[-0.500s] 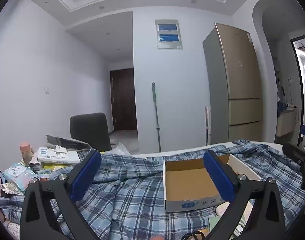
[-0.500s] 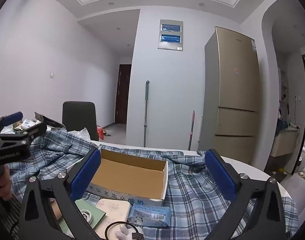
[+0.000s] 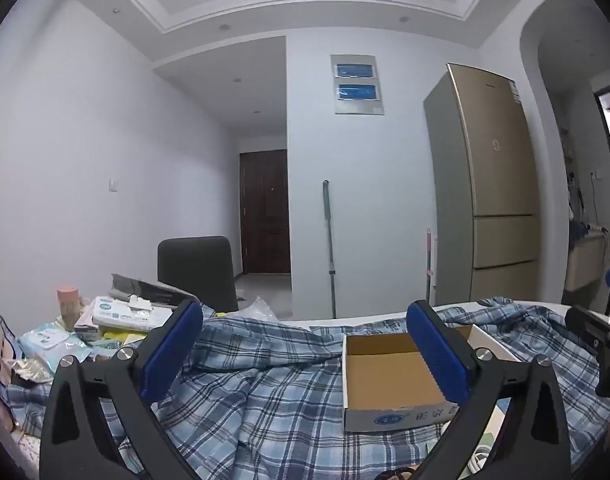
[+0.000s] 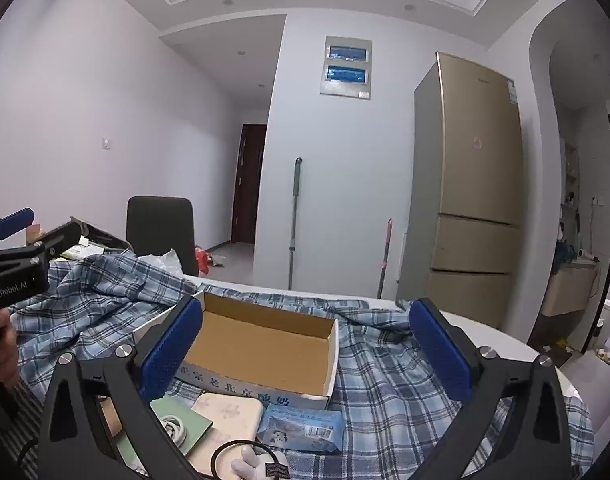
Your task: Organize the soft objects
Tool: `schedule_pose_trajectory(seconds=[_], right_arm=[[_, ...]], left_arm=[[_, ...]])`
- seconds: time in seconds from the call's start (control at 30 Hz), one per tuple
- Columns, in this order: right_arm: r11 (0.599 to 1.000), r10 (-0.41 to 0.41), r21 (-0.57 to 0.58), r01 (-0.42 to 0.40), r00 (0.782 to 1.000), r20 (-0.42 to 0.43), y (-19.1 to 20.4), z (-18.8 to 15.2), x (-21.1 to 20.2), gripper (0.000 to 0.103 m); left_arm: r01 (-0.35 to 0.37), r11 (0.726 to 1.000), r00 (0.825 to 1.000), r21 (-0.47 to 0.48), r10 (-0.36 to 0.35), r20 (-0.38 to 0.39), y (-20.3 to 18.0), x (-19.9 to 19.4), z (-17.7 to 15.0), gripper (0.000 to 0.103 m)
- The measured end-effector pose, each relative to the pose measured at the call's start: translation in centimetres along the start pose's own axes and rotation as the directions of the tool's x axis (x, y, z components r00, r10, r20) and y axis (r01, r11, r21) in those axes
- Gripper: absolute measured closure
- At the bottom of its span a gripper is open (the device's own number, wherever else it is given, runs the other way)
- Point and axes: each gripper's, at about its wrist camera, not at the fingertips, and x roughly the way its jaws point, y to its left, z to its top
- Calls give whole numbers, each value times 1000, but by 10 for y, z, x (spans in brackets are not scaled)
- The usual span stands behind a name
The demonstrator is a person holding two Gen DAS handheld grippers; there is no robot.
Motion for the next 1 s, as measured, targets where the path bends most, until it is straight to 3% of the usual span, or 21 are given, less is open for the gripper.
schedule_pose_trajectory(seconds=[0.33,1.0], right_arm=[[1000,23,17,-22,998,-61,-3,-3,10,0],[999,8,42,-5,997,-71,-6,-2,12,0]], left_arm=[[6,1000,1000,-3,-6,-9,2,4,-3,0],[7,1000,1000,12,-7,8,-1,3,-4,0]])
